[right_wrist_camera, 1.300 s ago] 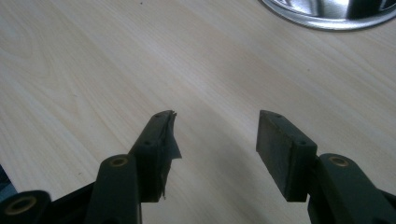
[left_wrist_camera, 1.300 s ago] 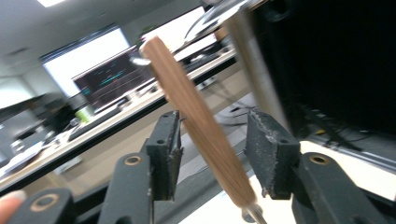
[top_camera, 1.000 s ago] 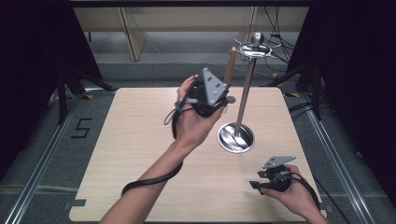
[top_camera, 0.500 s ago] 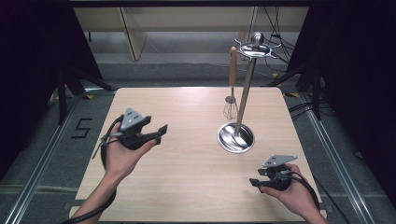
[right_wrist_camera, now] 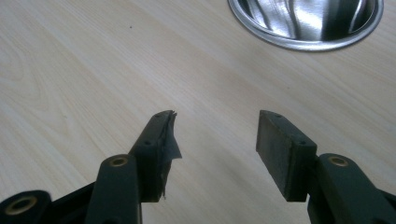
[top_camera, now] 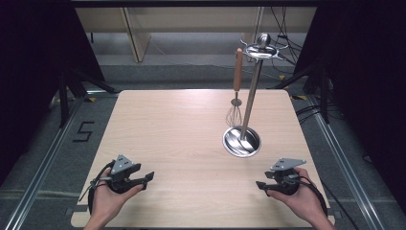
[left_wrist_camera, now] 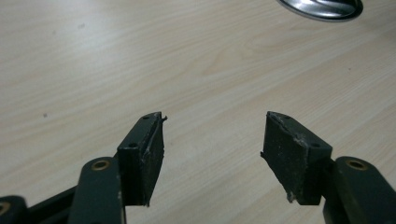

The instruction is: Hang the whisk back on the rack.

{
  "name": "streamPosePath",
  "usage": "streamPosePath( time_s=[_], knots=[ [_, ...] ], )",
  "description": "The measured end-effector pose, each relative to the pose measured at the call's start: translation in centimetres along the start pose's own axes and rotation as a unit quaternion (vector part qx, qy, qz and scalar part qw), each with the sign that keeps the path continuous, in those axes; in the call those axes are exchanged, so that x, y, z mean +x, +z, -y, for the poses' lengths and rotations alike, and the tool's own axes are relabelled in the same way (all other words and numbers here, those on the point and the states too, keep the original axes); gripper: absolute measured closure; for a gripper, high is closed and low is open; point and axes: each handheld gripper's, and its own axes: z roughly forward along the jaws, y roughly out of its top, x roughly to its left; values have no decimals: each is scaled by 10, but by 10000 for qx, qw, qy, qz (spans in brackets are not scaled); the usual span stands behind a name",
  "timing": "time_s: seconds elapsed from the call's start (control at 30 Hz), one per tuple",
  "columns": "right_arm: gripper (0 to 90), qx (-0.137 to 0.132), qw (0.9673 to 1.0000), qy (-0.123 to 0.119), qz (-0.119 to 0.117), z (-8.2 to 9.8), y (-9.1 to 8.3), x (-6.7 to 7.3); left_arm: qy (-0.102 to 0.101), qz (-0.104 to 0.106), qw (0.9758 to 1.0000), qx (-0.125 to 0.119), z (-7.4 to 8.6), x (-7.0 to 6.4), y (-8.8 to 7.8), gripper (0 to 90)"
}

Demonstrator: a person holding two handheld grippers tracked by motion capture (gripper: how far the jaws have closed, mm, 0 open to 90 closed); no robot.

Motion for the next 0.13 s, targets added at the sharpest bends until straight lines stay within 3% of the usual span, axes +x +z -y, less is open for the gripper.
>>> streamPosePath(
  time_s=[0.03,0.07,0.13],
  knots=[
    [474,29,10000,-46,10,0,-1,-1,71,14,10000,10,-1,1,-1,370],
    [474,110,9999,-32,20,0,-1,-1,-51,25,9999,-87,0,1,1,369],
    [475,115,9999,-22,21,1,-1,-2,66,11,10000,56,1,5,0,371]
  ],
)
